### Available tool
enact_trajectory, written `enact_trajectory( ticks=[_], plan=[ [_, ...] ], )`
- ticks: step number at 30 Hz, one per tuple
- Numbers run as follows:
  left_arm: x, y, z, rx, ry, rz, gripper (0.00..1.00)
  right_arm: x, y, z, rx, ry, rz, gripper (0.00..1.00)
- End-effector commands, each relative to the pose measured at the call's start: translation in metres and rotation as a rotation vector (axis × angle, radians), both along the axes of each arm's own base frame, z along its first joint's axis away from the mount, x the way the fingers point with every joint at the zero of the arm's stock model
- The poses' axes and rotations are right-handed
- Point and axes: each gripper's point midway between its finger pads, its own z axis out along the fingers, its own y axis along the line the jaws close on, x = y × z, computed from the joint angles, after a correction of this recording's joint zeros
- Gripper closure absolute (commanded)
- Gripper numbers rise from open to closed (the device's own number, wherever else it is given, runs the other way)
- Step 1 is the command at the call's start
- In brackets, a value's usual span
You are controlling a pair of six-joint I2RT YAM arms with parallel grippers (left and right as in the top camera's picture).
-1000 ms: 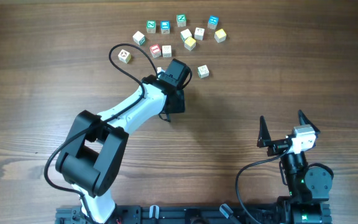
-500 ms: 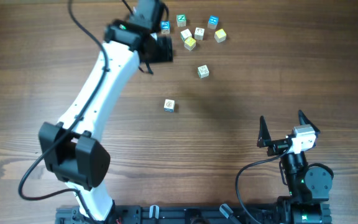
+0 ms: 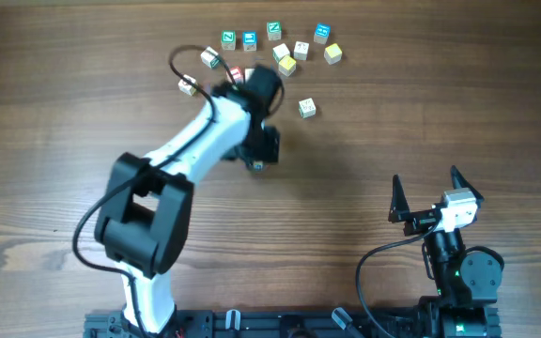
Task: Form a tower
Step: 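Raise the left arm and move it toward the far block cluster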
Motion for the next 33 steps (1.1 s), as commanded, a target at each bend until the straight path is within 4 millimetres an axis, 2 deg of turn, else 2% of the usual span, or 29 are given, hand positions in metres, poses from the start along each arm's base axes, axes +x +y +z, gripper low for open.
enact_trajectory(
  ticks=[1, 5, 7, 9, 14, 16, 17, 21, 25, 26, 29, 33],
  plan=[
    [-0.006, -0.006, -0.015, -0.028, -0.015, 0.012, 0.28, -0.001, 0.001, 0.002, 0.014, -0.01, 0.008, 0.0],
    [-0.003, -0.006, -0.024, -0.033, -0.04, 0.013, 0.29, -0.001, 0.001, 0.002, 0.014, -0.01, 0.008, 0.0],
    [-0.001, -0.003, -0.025, -0.015, -0.057, 0.017, 0.35, -0.001, 0.001, 0.002, 0.014, -0.01, 0.008, 0.0],
    [0.001, 0.0, -0.024, -0.001, -0.067, 0.049, 0.45, -0.001, 0.001, 0.002, 0.014, -0.01, 0.008, 0.01],
    [0.007, -0.003, -0.024, -0.022, -0.088, 0.146, 0.56, -0.001, 0.001, 0.002, 0.014, -0.01, 0.008, 0.0],
    [0.008, -0.003, -0.023, -0.025, -0.091, 0.146, 0.69, -0.001, 0.001, 0.002, 0.014, -0.01, 0.008, 0.0],
    [0.008, -0.003, -0.023, -0.024, -0.091, 0.146, 0.71, -0.001, 0.001, 0.002, 0.014, -0.01, 0.008, 0.0],
    [0.009, -0.003, -0.023, -0.028, -0.091, 0.172, 0.72, -0.001, 0.001, 0.002, 0.014, -0.01, 0.008, 0.0],
    [0.01, -0.004, -0.023, -0.032, -0.098, 0.171, 0.63, -0.001, 0.001, 0.002, 0.014, -0.01, 0.008, 0.01],
    [0.01, -0.004, -0.023, -0.032, -0.098, 0.171, 0.53, -0.001, 0.001, 0.002, 0.014, -0.01, 0.008, 0.0],
    [0.01, -0.004, -0.023, -0.032, -0.098, 0.171, 0.33, -0.001, 0.001, 0.002, 0.014, -0.01, 0.008, 0.0],
    [0.012, -0.003, -0.023, -0.03, -0.106, 0.168, 0.18, -0.001, 0.001, 0.002, 0.014, -0.01, 0.008, 0.0]
  ],
)
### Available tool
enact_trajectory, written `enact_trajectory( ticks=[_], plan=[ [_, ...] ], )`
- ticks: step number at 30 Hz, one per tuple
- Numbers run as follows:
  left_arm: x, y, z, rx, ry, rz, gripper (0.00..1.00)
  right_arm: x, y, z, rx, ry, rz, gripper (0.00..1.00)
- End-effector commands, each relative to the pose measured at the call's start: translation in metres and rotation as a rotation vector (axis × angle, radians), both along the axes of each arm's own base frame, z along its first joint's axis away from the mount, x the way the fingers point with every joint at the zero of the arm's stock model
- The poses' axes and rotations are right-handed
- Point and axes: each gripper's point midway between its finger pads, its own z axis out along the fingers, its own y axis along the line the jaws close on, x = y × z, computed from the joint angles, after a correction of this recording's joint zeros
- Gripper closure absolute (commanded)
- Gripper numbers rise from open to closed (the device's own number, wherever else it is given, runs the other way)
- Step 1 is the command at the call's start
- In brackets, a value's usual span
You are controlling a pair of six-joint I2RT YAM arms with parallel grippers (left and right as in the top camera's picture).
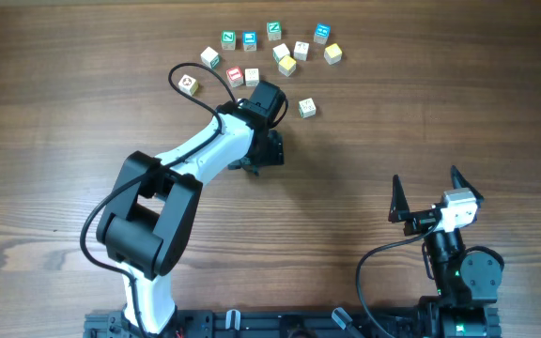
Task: Form a tower
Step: 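Raise the left arm and move it toward the far block cluster, then grasp the white block with brown letter I using the left gripper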
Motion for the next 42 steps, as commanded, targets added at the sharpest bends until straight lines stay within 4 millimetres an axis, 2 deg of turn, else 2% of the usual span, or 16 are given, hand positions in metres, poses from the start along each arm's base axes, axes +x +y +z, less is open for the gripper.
enact_trajectory(
  ticks=[1, 4, 7, 9, 13, 15, 16, 18, 21, 24, 27, 30, 33, 37, 40, 42],
  plan=[
    [0.002, 0.005, 0.0, 0.019, -0.018, 0.003, 0.17, -0.001, 0.001, 0.003, 0.014, -0.01, 0.008, 0.0],
    [0.012, 0.008, 0.005, 0.028, -0.052, -0.036, 0.15, -0.001, 0.001, 0.003, 0.014, -0.01, 0.008, 0.0],
    [0.039, 0.022, 0.029, 0.03, -0.101, -0.007, 0.14, -0.001, 0.001, 0.003, 0.014, -0.01, 0.008, 0.0],
    [0.06, 0.032, 0.056, 0.017, -0.145, 0.017, 0.13, -0.001, 0.001, 0.003, 0.014, -0.01, 0.008, 0.0],
    [0.104, 0.056, 0.137, -0.028, -0.275, 0.105, 0.14, -0.001, 0.001, 0.003, 0.014, -0.01, 0.008, 0.0],
    [0.119, 0.068, 0.184, -0.053, -0.355, 0.14, 0.25, -0.001, 0.001, 0.003, 0.014, -0.01, 0.008, 0.0],
    [0.126, 0.074, 0.208, -0.067, -0.401, 0.156, 0.39, -0.001, 0.001, 0.003, 0.014, -0.01, 0.008, 0.0],
    [0.136, 0.085, 0.258, -0.095, -0.497, 0.186, 0.96, -0.001, 0.001, 0.003, 0.014, -0.01, 0.008, 0.0],
    [0.146, 0.101, 0.323, -0.132, -0.637, 0.222, 0.96, -0.001, 0.001, 0.003, 0.014, -0.01, 0.008, 0.0],
    [0.152, 0.114, 0.4, -0.187, -0.84, 0.25, 0.96, -0.001, 0.001, 0.003, 0.014, -0.01, 0.008, 0.0],
    [0.156, 0.116, 0.455, -0.237, -1.006, 0.254, 0.96, -0.001, 0.001, 0.003, 0.014, -0.01, 0.008, 0.0],
    [0.16, 0.115, 0.458, -0.246, -1.026, 0.257, 0.96, -0.001, 0.001, 0.003, 0.014, -0.01, 0.008, 0.0],
    [0.166, 0.113, 0.43, -0.221, -0.945, 0.257, 0.96, -0.001, 0.001, 0.003, 0.014, -0.01, 0.008, 0.0],
    [0.18, 0.111, 0.387, -0.185, -0.842, 0.254, 0.96, -0.001, 0.001, 0.003, 0.014, -0.01, 0.008, 0.0],
    [0.198, 0.108, 0.344, -0.158, -0.756, 0.254, 0.96, -0.001, 0.001, 0.003, 0.014, -0.01, 0.008, 0.0],
    [0.213, 0.105, 0.304, -0.136, -0.685, 0.253, 0.96, -0.001, 0.001, 0.003, 0.014, -0.01, 0.008, 0.0]
  ],
)
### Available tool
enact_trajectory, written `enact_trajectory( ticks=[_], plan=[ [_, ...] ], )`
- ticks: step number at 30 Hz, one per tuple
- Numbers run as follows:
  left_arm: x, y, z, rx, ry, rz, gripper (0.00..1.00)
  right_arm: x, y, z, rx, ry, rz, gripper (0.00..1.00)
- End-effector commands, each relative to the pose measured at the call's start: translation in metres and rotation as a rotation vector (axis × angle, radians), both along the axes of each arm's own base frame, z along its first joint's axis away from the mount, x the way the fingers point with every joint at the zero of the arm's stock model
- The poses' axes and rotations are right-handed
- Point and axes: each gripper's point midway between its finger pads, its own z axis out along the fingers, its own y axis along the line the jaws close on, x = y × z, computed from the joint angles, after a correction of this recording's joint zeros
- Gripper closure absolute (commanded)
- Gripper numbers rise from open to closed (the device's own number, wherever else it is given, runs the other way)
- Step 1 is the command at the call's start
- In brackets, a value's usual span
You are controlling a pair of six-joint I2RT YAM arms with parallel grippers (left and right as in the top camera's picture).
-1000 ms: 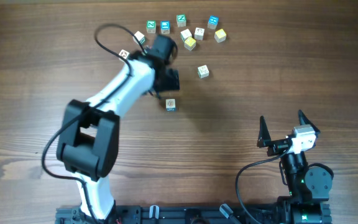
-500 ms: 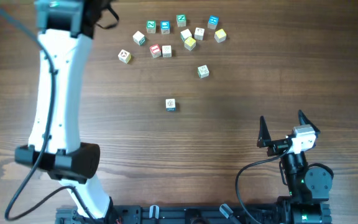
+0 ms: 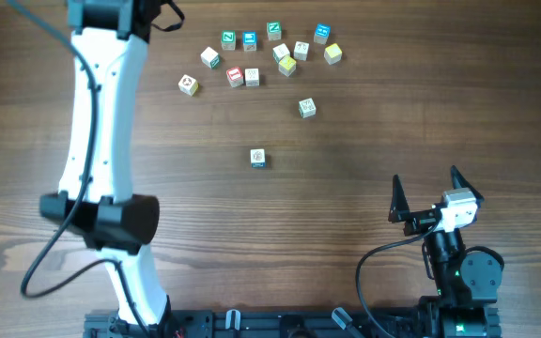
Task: Form a tower
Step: 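Grasp the white block with brown letter I using the left gripper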
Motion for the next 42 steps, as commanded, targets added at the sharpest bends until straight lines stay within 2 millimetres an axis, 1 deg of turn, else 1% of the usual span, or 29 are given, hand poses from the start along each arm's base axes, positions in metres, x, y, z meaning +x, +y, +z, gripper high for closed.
enact_trajectory(
  ticks=[1, 3, 6, 7, 8, 9, 11, 14, 17, 21, 24, 25, 27, 28, 29, 31, 32, 34, 37, 40, 41, 42],
  plan=[
    [0.022, -0.003, -0.059, 0.029, 0.106, 0.004, 0.96, -0.001, 0.001, 0.003, 0.014, -0.01, 0.008, 0.0],
    [0.032, -0.006, -0.095, 0.04, 0.17, 0.001, 0.96, -0.001, 0.001, 0.003, 0.014, -0.01, 0.008, 0.0],
    [0.04, -0.015, -0.148, 0.059, 0.266, -0.012, 0.96, -0.001, 0.001, 0.003, 0.014, -0.01, 0.008, 0.0],
    [0.041, -0.02, -0.169, 0.065, 0.304, -0.022, 0.96, -0.001, 0.001, 0.003, 0.014, -0.01, 0.008, 0.0],
    [0.042, -0.025, -0.18, 0.069, 0.322, -0.029, 0.96, -0.001, 0.001, 0.003, 0.014, -0.01, 0.008, 0.0],
    [0.041, -0.034, -0.199, 0.077, 0.358, -0.046, 0.96, -0.001, 0.001, 0.003, 0.014, -0.01, 0.008, 0.0],
    [0.038, -0.047, -0.224, 0.091, 0.404, -0.069, 0.96, -0.001, 0.001, 0.003, 0.014, -0.01, 0.008, 0.0],
    [0.029, -0.067, -0.251, 0.112, 0.461, -0.103, 0.96, -0.001, 0.001, 0.003, 0.014, -0.01, 0.008, 0.01],
    [0.025, -0.085, -0.265, 0.124, 0.476, -0.134, 0.96, -0.001, 0.001, 0.003, 0.014, -0.01, 0.008, 0.0],
    [0.029, -0.115, -0.281, 0.128, 0.449, -0.178, 0.96, -0.001, 0.001, 0.003, 0.014, -0.01, 0.008, 0.0],
    [0.036, -0.133, -0.278, 0.118, 0.396, -0.202, 0.95, -0.001, 0.001, 0.003, 0.014, -0.01, 0.008, 0.0],
    [0.039, -0.139, -0.275, 0.113, 0.372, -0.209, 0.88, -0.001, 0.001, 0.003, 0.014, -0.01, 0.008, 0.0],
    [0.047, -0.151, -0.266, 0.099, 0.315, -0.222, 0.61, -0.001, 0.001, 0.003, 0.014, -0.01, 0.008, 0.0],
    [0.049, -0.155, -0.264, 0.093, 0.295, -0.226, 0.44, -0.001, 0.001, 0.003, 0.014, -0.01, 0.008, 0.0],
    [0.052, -0.16, -0.261, 0.089, 0.277, -0.232, 0.34, -0.001, 0.001, 0.003, 0.014, -0.01, 0.008, 0.0],
    [0.053, -0.165, -0.265, 0.088, 0.27, -0.237, 0.22, -0.001, 0.001, 0.003, 0.014, -0.01, 0.008, 0.0],
    [0.054, -0.165, -0.269, 0.088, 0.272, -0.237, 0.2, -0.001, 0.001, 0.003, 0.014, -0.01, 0.008, 0.0],
    [0.054, -0.166, -0.283, 0.093, 0.288, -0.238, 0.2, -0.001, 0.001, 0.003, 0.014, -0.01, 0.008, 0.0],
    [0.053, -0.165, -0.3, 0.101, 0.315, -0.237, 0.25, -0.001, 0.001, 0.003, 0.014, -0.01, 0.008, 0.0],
    [0.052, -0.165, -0.311, 0.103, 0.33, -0.235, 0.29, -0.001, 0.001, 0.003, 0.014, -0.01, 0.008, 0.0],
    [0.052, -0.165, -0.314, 0.104, 0.334, -0.235, 0.31, -0.001, 0.001, 0.003, 0.014, -0.01, 0.008, 0.0],
    [0.052, -0.165, -0.316, 0.105, 0.336, -0.235, 0.36, -0.001, 0.001, 0.003, 0.014, -0.01, 0.008, 0.0]
  ],
)
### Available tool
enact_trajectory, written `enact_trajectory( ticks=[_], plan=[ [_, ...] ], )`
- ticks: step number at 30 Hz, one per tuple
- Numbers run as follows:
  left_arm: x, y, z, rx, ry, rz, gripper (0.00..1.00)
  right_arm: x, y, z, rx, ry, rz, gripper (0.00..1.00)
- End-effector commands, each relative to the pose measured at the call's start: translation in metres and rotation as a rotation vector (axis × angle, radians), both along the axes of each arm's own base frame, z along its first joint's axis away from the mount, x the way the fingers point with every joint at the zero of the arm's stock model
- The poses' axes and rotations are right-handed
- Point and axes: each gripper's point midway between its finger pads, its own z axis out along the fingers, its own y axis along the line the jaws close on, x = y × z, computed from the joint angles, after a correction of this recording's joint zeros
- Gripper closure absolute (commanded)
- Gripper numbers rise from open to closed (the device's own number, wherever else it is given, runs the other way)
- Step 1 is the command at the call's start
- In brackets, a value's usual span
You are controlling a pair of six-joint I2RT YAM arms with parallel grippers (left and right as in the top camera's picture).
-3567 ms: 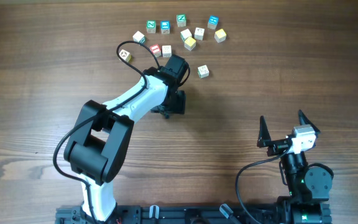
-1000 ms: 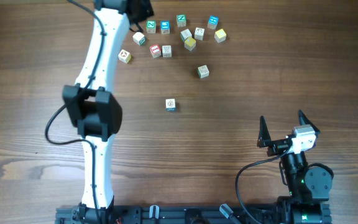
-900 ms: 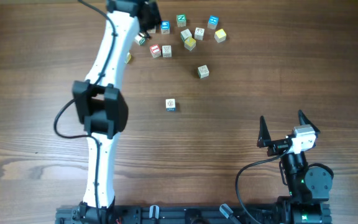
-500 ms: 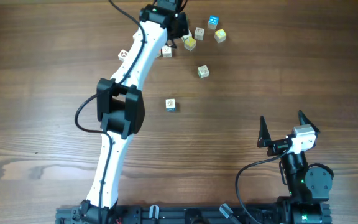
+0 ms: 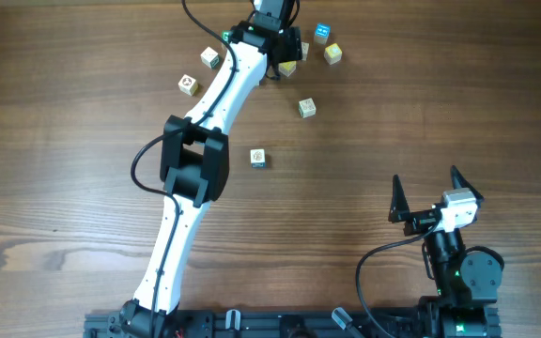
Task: Form a tower
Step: 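Grasp the white block with brown letter I using the left gripper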
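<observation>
Small lettered cubes lie scattered at the far side of the table. One cube (image 5: 258,158) stands alone in the middle, and another single cube (image 5: 306,107) lies between it and the cluster. My left arm reaches across the cluster, and its gripper (image 5: 285,49) sits low over the cubes there, hiding several; its jaws do not show from above. Still visible around it are a blue cube (image 5: 322,33), a yellow cube (image 5: 332,53), a green-faced cube (image 5: 212,58) and a pale cube (image 5: 188,84). My right gripper (image 5: 428,190) is parked open at the near right, holding nothing.
The left arm's elbow (image 5: 195,164) hangs over the table just left of the lone cube. A black cable (image 5: 200,19) loops off the wrist at the far edge. The wooden table (image 5: 54,188) stretches left of the arm.
The left arm was stretched to the far left corner, away from every cube. Now its gripper is over the cluster at the far middle, covering several cubes. The lone middle cube and the right arm are unchanged.
First the left gripper was down at the table's middle with a cube at its tips, and it was still there a second later. Then that cube stood alone and the arm was off at the far left. Now the gripper is over the cluster.
</observation>
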Motion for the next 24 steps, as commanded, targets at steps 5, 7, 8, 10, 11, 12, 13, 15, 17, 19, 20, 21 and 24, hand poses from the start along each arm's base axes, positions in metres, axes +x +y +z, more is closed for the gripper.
enact_trajectory(
  ticks=[5, 7, 8, 10, 11, 12, 13, 15, 17, 19, 20, 21, 24],
  plan=[
    [0.002, -0.001, -0.029, 0.012, 0.019, -0.002, 0.37, -0.001, 0.001, 0.003, 0.014, -0.01, 0.008, 0.0],
    [0.002, 0.001, -0.034, 0.027, 0.02, 0.007, 0.39, -0.001, 0.001, 0.003, 0.014, -0.01, 0.008, 0.0],
    [0.003, 0.002, -0.034, 0.027, 0.019, 0.008, 0.43, -0.001, 0.001, 0.003, 0.014, -0.01, 0.008, 0.0],
    [0.003, 0.002, -0.033, 0.025, 0.016, 0.008, 0.48, -0.001, 0.001, 0.003, 0.014, -0.01, 0.008, 0.0],
    [0.003, 0.002, -0.034, 0.027, 0.019, 0.008, 0.5, -0.001, 0.001, 0.003, 0.014, -0.01, 0.008, 0.0],
    [0.002, 0.002, -0.034, 0.029, 0.024, 0.008, 0.53, -0.001, 0.001, 0.003, 0.014, -0.01, 0.008, 0.0],
    [0.001, 0.003, -0.035, 0.033, 0.026, 0.009, 0.54, -0.001, 0.001, 0.003, 0.014, -0.01, 0.008, 0.0],
    [0.001, 0.005, -0.035, 0.038, 0.028, 0.013, 0.52, -0.001, 0.001, 0.003, 0.014, -0.01, 0.008, 0.0],
    [0.0, 0.012, -0.037, 0.044, 0.043, 0.023, 0.51, -0.001, 0.001, 0.003, 0.014, -0.01, 0.008, 0.0],
    [-0.001, 0.019, -0.039, 0.051, 0.059, 0.032, 0.52, -0.001, 0.001, 0.003, 0.014, -0.01, 0.008, 0.01],
    [-0.001, 0.021, -0.039, 0.051, 0.062, 0.034, 0.52, -0.001, 0.001, 0.003, 0.014, -0.01, 0.008, 0.0],
    [0.0, 0.023, -0.039, 0.052, 0.062, 0.037, 0.52, -0.001, 0.001, 0.003, 0.014, -0.01, 0.008, 0.0],
    [0.002, 0.027, -0.039, 0.051, 0.062, 0.044, 0.56, -0.001, 0.001, 0.003, 0.014, -0.01, 0.008, 0.0]
  ],
)
